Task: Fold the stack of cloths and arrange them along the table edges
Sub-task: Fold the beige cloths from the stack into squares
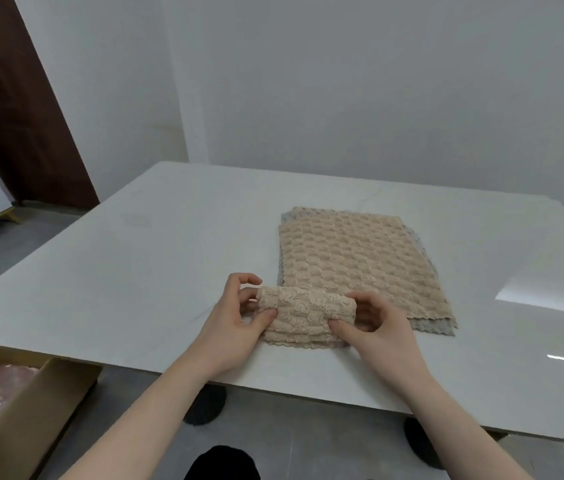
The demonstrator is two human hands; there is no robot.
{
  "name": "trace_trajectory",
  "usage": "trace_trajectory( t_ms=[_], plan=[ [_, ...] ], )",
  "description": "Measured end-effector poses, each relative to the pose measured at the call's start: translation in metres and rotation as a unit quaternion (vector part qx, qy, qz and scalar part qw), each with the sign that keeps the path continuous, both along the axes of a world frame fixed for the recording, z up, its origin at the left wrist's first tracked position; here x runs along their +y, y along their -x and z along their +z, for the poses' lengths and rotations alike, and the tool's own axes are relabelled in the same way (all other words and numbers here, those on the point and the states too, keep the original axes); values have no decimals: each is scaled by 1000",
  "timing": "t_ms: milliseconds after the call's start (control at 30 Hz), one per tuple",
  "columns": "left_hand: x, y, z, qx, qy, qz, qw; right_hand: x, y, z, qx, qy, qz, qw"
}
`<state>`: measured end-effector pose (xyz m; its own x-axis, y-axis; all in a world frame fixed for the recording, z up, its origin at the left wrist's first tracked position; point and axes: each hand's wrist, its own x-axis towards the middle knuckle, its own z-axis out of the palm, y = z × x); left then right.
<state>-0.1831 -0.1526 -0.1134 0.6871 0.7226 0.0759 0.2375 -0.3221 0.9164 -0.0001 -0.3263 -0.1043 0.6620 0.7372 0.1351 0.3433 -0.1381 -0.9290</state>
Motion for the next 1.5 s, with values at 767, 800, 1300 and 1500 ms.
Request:
trace_trajectory(
  t_ms=[767, 800, 1300, 1500],
  plan=[
    [32, -42, 131, 160, 170, 76, 969, 52, -17, 124, 237, 253, -32, 938],
    [34, -42, 146, 161, 165, 74, 970, 52, -15, 139, 252, 254, -40, 933],
    [6, -92, 238, 153, 132, 31, 979, 12, -64, 211, 257, 191, -74, 944],
    [-84, -136, 253, 124, 114, 55, 984, -77, -112, 223, 236, 155, -56, 958]
  ],
)
